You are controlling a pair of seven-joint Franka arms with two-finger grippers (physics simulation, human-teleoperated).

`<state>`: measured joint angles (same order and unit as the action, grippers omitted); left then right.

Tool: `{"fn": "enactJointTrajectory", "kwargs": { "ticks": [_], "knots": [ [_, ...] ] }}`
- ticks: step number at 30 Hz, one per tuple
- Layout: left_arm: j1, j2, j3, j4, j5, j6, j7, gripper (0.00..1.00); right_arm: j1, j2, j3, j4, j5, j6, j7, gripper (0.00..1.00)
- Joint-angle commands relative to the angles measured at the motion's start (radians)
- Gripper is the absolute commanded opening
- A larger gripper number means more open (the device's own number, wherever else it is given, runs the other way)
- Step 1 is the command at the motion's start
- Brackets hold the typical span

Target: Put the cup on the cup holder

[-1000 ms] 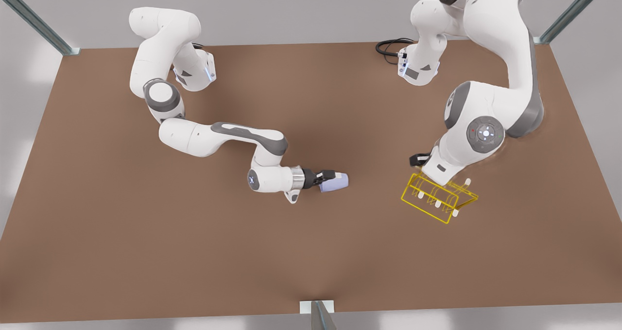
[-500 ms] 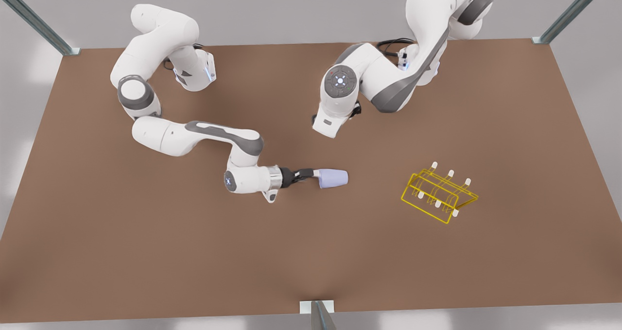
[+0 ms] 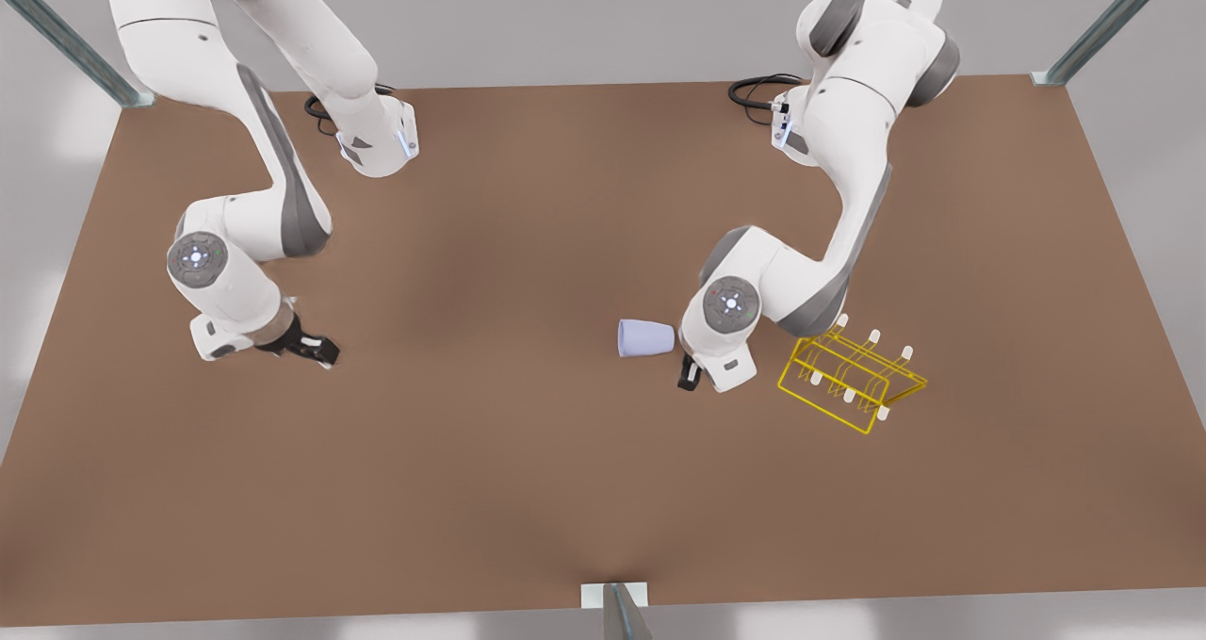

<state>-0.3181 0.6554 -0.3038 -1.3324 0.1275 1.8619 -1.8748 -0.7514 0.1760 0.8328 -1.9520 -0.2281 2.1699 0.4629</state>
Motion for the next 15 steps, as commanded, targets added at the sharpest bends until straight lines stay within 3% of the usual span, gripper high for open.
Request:
{"fn": "enactJointTrajectory", "kwargs": {
  "ticks": [1, 2, 4, 5, 6, 7, 8, 15],
  "knots": [
    [0.002, 0.012, 0.0, -0.021, 0.009, 0.14, -0.626, 1.0, 0.011, 0.006, -0.034, 0.139, 0.05, -0.317, -0.369, 1.0],
    [0.004, 0.0, 0.0, -0.073, 0.023, 0.168, -0.627, 1.0, 0.004, 0.059, -0.038, 0.248, -0.03, -0.427, -0.368, 1.0],
    [-0.013, -0.01, -0.003, -0.134, 0.058, 0.229, -0.659, 1.0, 0.024, 0.077, -0.043, 0.291, -0.03, -0.464, -0.369, 1.0],
    [-0.019, -0.037, -0.003, -0.197, 0.073, 0.276, -0.662, 1.0, 0.283, 0.01, -0.294, 0.291, -0.013, -0.489, -0.368, 1.0],
    [-0.022, -0.054, -0.003, -0.226, 0.078, 0.312, -0.67, 1.0, 0.653, -0.058, -0.697, 0.288, 0.124, -0.504, -0.386, 1.0],
    [-0.022, -0.053, -0.003, -0.229, 0.083, 0.332, -0.681, 1.0, 0.781, -0.089, -0.824, 0.289, 0.154, -0.516, -0.414, 1.0],
    [-0.039, -0.056, -0.003, -0.252, 0.11, 0.333, -0.682, 1.0, 0.773, -0.099, -0.822, 0.317, 0.231, -0.554, -0.415, 1.0],
    [-0.11, -0.04, -0.005, -0.297, 0.15, 0.405, -0.73, 1.0, 0.727, -0.098, -0.822, 0.352, 0.23, -0.673, -0.448, 1.0]
  ]
}}
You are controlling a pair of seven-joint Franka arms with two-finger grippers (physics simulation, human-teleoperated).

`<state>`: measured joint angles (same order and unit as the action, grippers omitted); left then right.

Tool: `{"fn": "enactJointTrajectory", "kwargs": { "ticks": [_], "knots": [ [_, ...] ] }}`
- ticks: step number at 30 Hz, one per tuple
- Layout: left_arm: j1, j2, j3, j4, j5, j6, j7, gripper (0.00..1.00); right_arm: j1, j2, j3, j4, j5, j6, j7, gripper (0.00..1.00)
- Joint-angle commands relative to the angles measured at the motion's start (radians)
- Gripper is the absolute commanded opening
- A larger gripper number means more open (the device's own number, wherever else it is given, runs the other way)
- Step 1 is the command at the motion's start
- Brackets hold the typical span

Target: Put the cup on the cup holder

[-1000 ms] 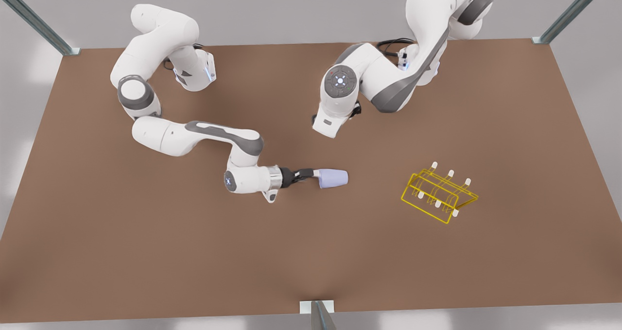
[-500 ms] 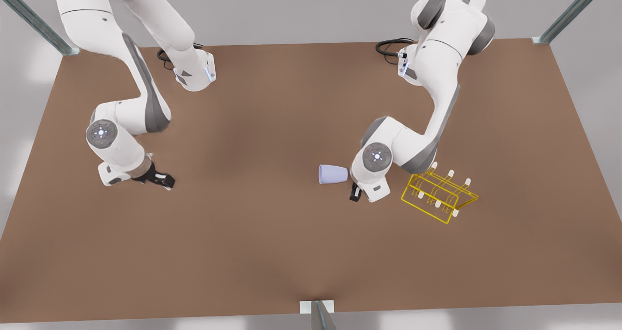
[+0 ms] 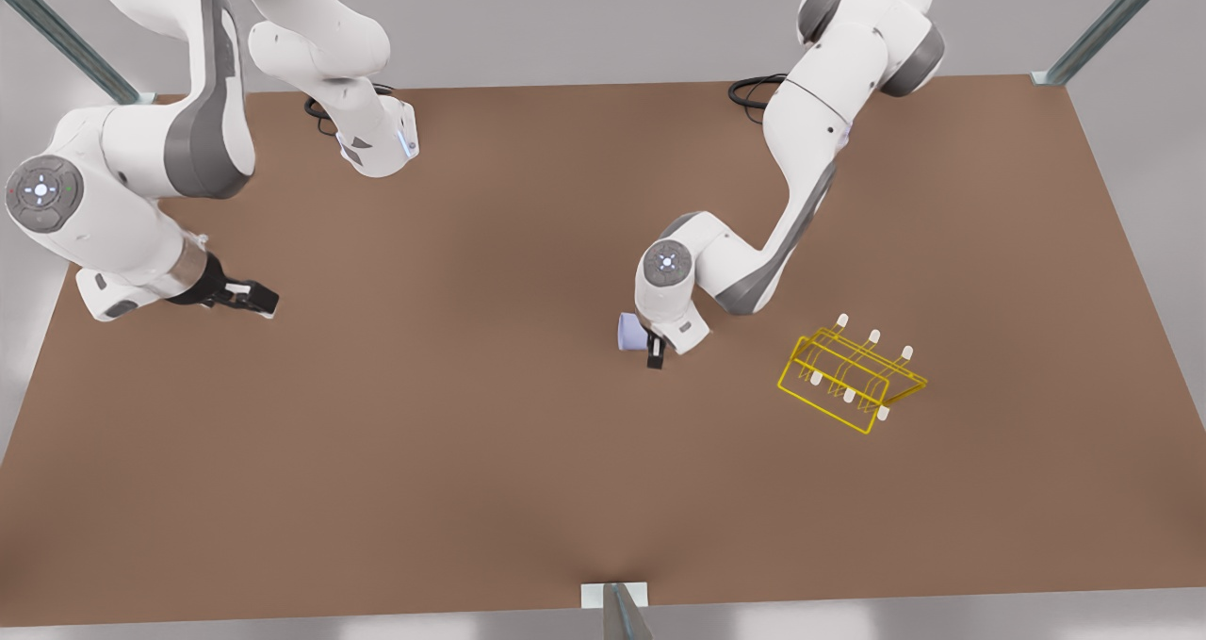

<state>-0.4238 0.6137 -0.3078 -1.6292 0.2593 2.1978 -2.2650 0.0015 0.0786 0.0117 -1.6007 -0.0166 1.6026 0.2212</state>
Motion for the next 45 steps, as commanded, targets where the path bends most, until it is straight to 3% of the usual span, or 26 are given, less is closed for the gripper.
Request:
{"fn": "enactJointTrajectory", "kwargs": {
  "ticks": [1, 4, 6, 12, 45],
  "knots": [
    [-0.013, 0.003, -0.001, 0.0, 0.018, 0.094, -0.341, 1.0, -0.017, 0.006, 0.001, -0.004, 0.014, -0.096, -0.203, 1.0],
    [-0.029, 0.018, -0.001, -0.005, 0.023, 0.099, -0.341, 1.0, 0.043, 0.044, 0.031, 0.01, -0.055, -0.079, -0.194, 1.0],
    [-0.033, 0.012, 0.001, -0.061, 0.044, 0.137, -0.343, 1.0, 0.023, 0.066, 0.031, 0.015, -0.066, 0.039, -0.207, 1.0],
    [-0.036, 0.018, 0.001, -0.093, 0.072, 0.146, -0.438, 1.0, 0.028, 0.089, 0.083, 0.008, -0.065, 0.036, -0.152, 1.0],
    [-0.052, 0.106, -0.001, -0.126, 0.166, 0.188, -0.462, 1.0, 0.009, 0.109, 0.082, 0.01, -0.062, 0.074, -0.171, 1.0]
  ]
}}
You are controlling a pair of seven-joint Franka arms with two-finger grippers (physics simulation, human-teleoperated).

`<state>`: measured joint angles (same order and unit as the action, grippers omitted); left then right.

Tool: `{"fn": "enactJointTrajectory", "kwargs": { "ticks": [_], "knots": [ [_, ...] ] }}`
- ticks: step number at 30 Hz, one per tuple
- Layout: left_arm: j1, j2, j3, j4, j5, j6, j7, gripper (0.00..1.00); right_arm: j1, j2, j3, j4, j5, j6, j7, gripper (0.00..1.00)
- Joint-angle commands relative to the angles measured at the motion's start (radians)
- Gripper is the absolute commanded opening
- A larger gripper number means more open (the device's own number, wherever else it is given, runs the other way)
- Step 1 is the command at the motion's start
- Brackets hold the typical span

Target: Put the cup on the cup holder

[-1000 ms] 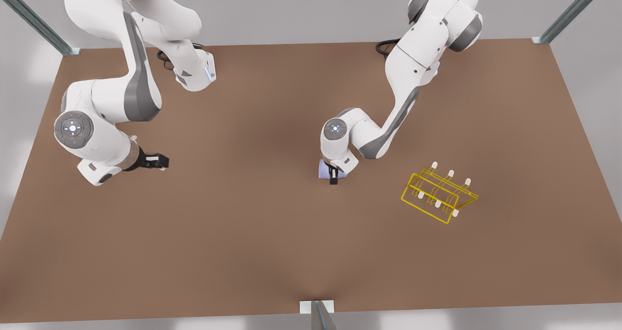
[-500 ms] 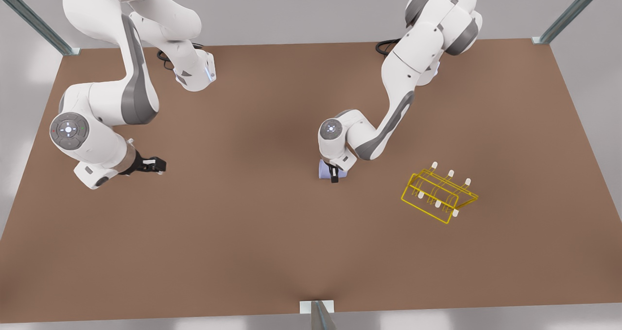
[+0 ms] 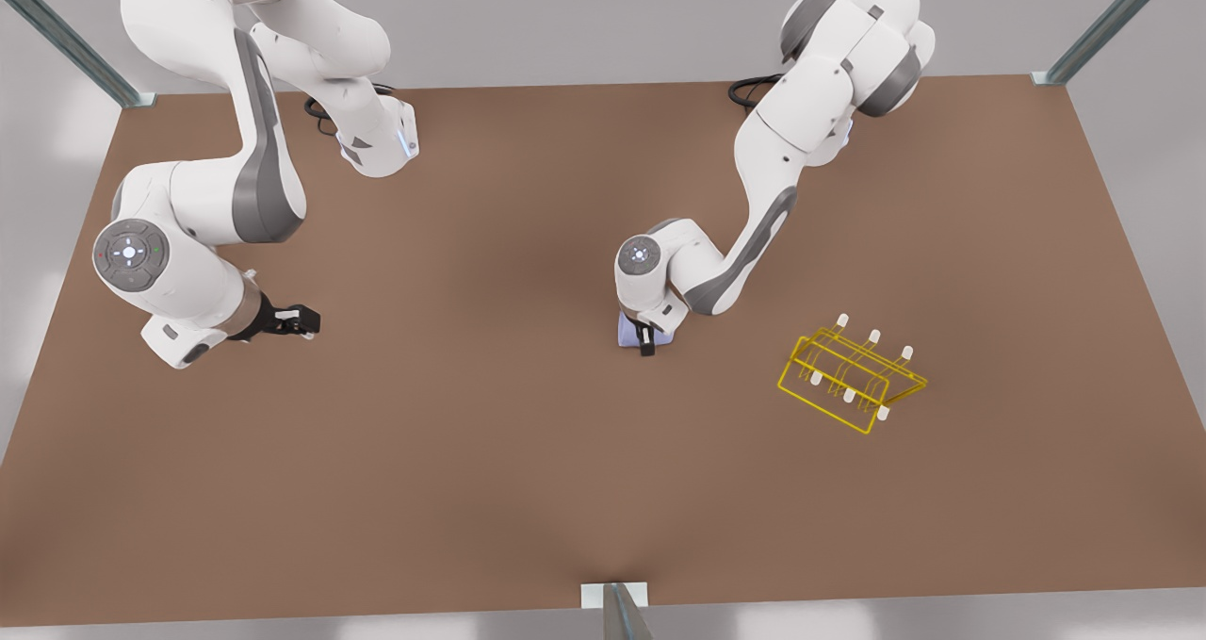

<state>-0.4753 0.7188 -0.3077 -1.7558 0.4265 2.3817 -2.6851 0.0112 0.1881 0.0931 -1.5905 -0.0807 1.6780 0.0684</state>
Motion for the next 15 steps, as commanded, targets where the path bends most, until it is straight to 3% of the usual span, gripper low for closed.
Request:
{"fn": "enactJointTrajectory", "kwargs": {
  "ticks": [1, 2, 3, 8, 15],
  "knots": [
    [0.0, 0.001, 0.001, 0.002, -0.002, 0.004, -0.042, 0.99, 0.001, -0.001, 0.0, 0.0, 0.002, 0.002, -0.018, 1.0],
    [0.0, 0.001, -0.001, 0.001, -0.002, 0.004, -0.045, 0.93, -0.002, -0.002, -0.001, 0.0, 0.002, -0.001, -0.018, 1.0],
    [0.0, 0.001, -0.001, 0.001, -0.002, 0.004, -0.05, 0.69, -0.002, -0.002, -0.001, 0.0, 0.002, -0.001, -0.018, 1.0],
    [-0.006, -0.019, -0.007, 0.001, 0.0, -0.016, -0.042, 0.7, -0.011, -0.001, -0.001, 0.001, 0.007, 0.0, -0.016, 1.0],
    [-0.019, -0.101, -0.094, 0.082, -0.002, -0.278, -0.035, 0.72, -0.027, -0.007, -0.001, 0.003, 0.009, -0.003, -0.018, 1.0]
  ]
}}
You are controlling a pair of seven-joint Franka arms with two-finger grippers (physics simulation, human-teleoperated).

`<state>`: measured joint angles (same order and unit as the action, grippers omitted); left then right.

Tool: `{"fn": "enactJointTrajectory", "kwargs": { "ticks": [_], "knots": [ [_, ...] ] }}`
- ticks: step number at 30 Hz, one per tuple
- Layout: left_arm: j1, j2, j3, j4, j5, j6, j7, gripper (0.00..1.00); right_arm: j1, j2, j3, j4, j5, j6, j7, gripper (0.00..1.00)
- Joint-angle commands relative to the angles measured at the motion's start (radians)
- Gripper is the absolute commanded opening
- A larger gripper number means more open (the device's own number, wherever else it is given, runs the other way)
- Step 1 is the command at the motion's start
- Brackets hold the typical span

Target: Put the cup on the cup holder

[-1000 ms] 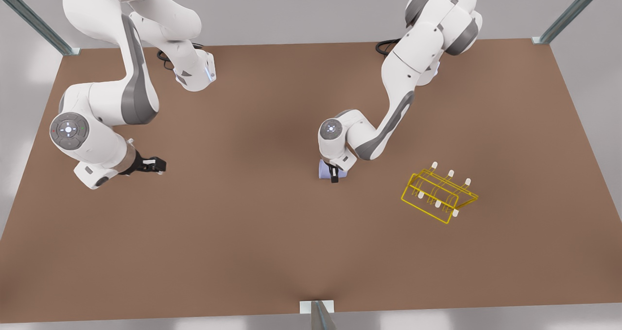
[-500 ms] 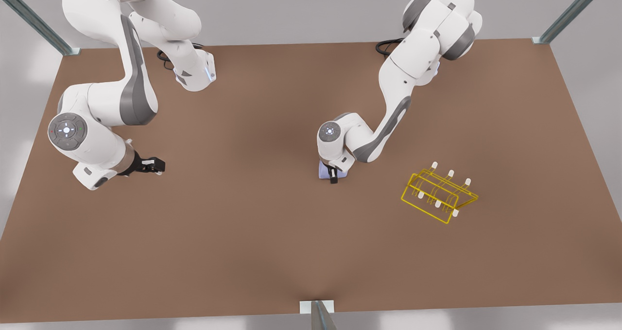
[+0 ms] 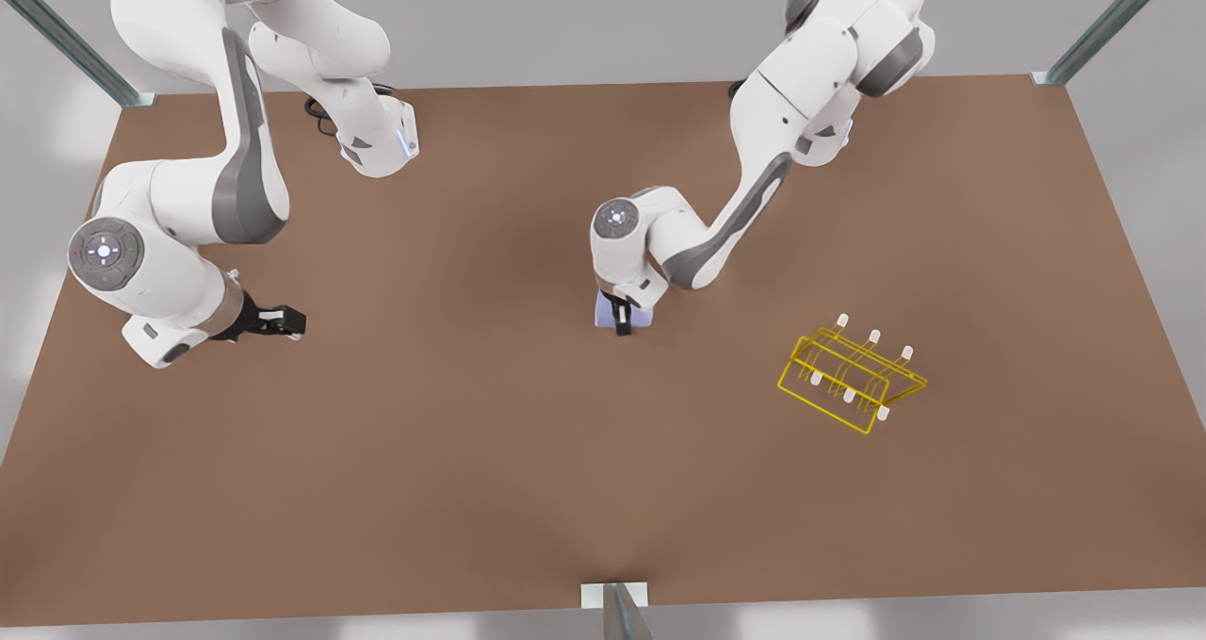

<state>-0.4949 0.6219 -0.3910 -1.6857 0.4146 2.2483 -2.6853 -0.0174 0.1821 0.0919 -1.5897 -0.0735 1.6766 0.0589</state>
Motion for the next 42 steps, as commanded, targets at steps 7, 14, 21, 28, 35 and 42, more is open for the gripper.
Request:
{"fn": "enactJointTrajectory", "kwargs": {
  "ticks": [7, 14, 21, 28, 35, 42],
  "knots": [
    [-0.013, -0.022, -0.025, 0.196, 0.18, -0.568, -0.019, 0.74, -0.003, 0.002, 0.0, -0.004, 0.001, 0.002, -0.01, 1.0],
    [-0.001, -0.018, -0.006, 0.222, 0.457, -0.901, 0.179, 0.74, -0.003, 0.0, 0.0, -0.001, 0.001, -0.001, -0.01, 1.0],
    [-0.008, 0.047, 0.04, 0.253, 0.734, -1.041, 0.303, 0.74, -0.004, 0.002, 0.0, 0.008, 0.0, 0.018, -0.008, 1.0],
    [-0.011, 0.097, 0.103, 0.253, 0.928, -1.127, 0.386, 0.74, -0.003, -0.003, 0.002, 0.007, 0.001, 0.018, -0.008, 1.0],
    [0.007, 0.162, 0.106, 0.284, 1.03, -1.076, 0.392, 0.74, -0.006, 0.0, 0.0, 0.005, 0.001, 0.018, -0.008, 1.0],
    [0.049, 0.222, 0.121, 0.307, 1.099, -1.032, 0.375, 0.74, -0.004, 0.002, 0.0, 0.005, 0.001, 0.018, -0.008, 1.0]
  ]
}}
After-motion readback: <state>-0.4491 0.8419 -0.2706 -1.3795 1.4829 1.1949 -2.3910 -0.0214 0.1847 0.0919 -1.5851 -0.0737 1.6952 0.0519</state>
